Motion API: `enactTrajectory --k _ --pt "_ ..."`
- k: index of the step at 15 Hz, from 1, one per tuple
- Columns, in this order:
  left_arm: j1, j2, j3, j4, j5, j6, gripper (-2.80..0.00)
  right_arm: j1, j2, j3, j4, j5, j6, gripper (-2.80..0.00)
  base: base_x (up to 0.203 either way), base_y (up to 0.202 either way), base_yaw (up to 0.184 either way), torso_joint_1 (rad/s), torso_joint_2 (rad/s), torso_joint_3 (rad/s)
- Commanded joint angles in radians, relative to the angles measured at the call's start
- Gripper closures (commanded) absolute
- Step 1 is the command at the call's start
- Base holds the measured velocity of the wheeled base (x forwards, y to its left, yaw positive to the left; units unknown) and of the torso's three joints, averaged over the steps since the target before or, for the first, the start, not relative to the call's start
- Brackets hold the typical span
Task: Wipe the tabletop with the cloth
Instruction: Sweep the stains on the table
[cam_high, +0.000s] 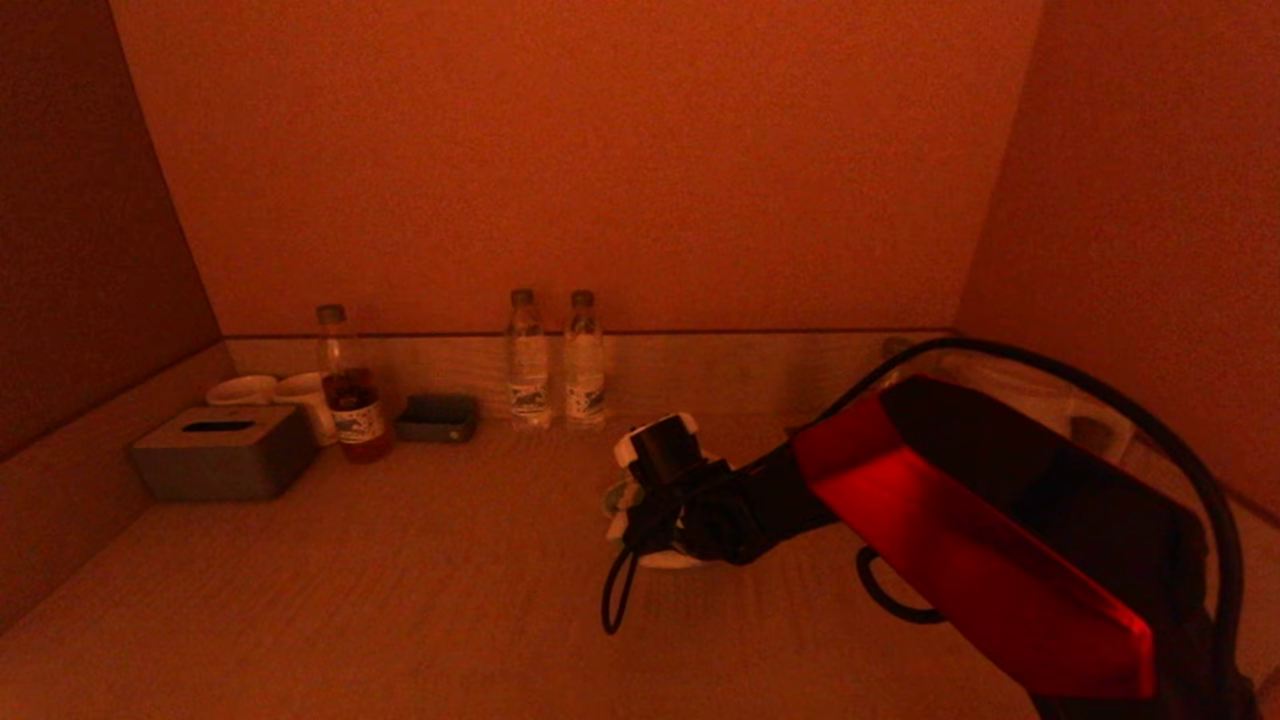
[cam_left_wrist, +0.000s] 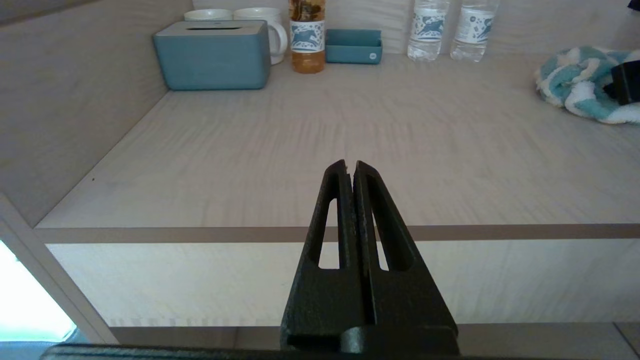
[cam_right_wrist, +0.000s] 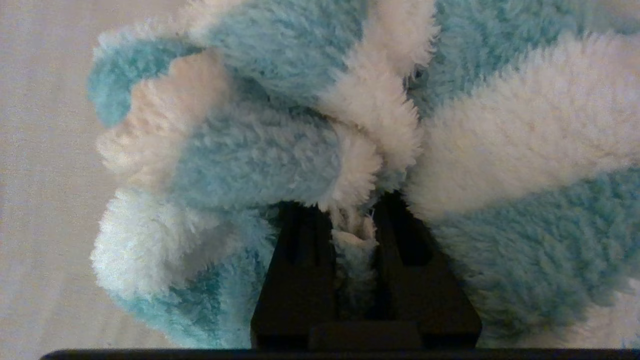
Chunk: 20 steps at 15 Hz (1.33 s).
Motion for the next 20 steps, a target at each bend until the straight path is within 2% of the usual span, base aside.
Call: enactTrajectory --k 1,2,8,11,15,17,20 --pt "0.0 0.0 0.0 0.0 0.0 -0.001 0.0 -0.015 -0.033 0.029 -0.007 -0.002 0.002 0.0 0.0 0.0 0.0 0.0 0.0 0.0" --pt "0.0 0.0 0.0 0.0 0.0 -0.001 0.0 -0.028 -0.062 0.069 -0.008 -0.002 0.003 0.0 0.0 0.0 0.0 0.0 0.0 0.0" --pt "0.0 0.0 0.0 0.0 0.0 -0.001 0.0 -0.044 -0.078 0.089 -0.011 0.0 0.005 0.0 0.0 0.0 0.0 0.0 0.0 0.0" --pt "0.0 0.0 0.0 0.0 0.0 -0.001 0.0 -0.09 -0.128 0.215 -0.018 0.004 0.01 0.0 0.0 0.0 0.0 0.0 0.0 0.0" --pt "0.0 0.0 0.0 0.0 0.0 -0.001 0.0 -0.083 -0.177 0.321 -0.069 0.005 0.007 0.0 0.0 0.0 0.0 0.0 0.0 0.0" --pt "-0.002 0.0 0.0 0.0 0.0 -0.001 0.0 -0.032 -0.221 0.393 -0.078 0.006 0.008 0.0 0.0 0.0 0.0 0.0 0.0 0.0" --pt "-0.002 0.0 0.0 0.0 0.0 -0.001 0.0 -0.012 -0.229 0.413 -0.087 0.006 0.009 0.0 0.0 0.0 0.0 0.0 0.0 0.0"
